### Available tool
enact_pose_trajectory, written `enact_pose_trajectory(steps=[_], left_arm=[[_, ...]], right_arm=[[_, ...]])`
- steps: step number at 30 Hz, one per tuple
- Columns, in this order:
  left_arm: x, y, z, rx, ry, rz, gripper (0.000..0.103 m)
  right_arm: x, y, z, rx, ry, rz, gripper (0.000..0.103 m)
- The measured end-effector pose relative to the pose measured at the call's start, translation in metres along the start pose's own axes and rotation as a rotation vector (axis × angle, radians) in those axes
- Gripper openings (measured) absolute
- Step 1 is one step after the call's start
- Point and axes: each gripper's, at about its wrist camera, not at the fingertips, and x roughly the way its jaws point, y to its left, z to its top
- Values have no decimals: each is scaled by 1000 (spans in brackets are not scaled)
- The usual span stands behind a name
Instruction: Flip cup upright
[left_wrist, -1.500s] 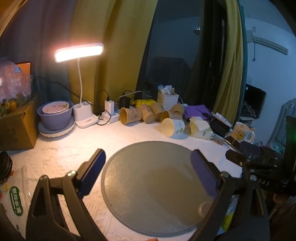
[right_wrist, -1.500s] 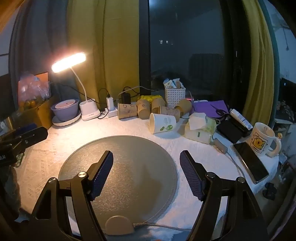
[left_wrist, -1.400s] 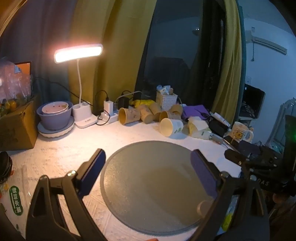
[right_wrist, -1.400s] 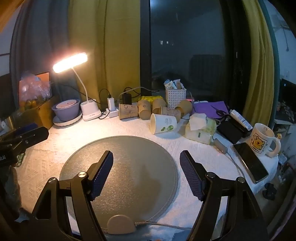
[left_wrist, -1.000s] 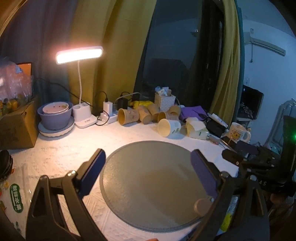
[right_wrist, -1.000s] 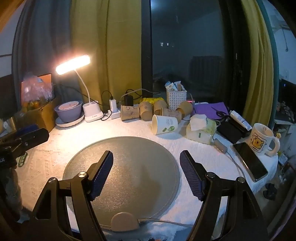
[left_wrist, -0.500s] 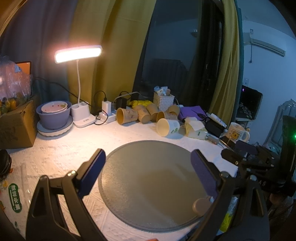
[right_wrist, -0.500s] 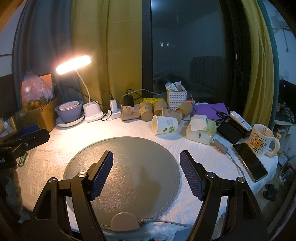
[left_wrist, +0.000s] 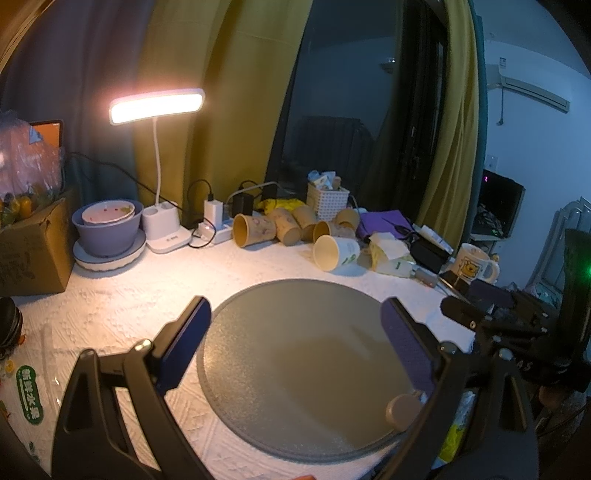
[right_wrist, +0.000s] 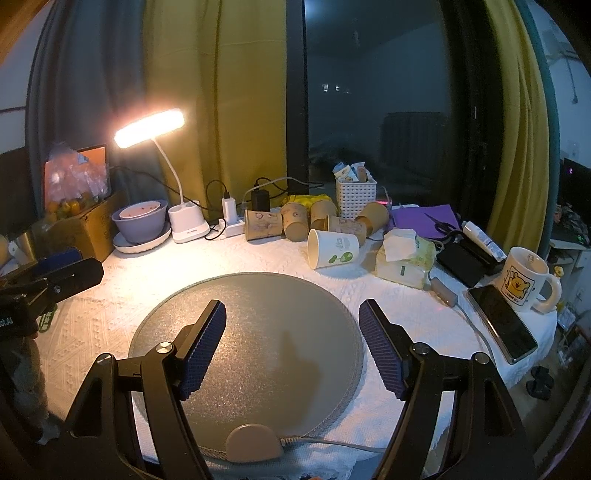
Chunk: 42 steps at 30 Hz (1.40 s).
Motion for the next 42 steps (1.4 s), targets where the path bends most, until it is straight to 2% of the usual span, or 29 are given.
enact_pose_trajectory(steps=[42], left_arm=[[10,6,-9,-7,23,2,94]], right_arm=[[5,6,2,-2,9,-1,77]])
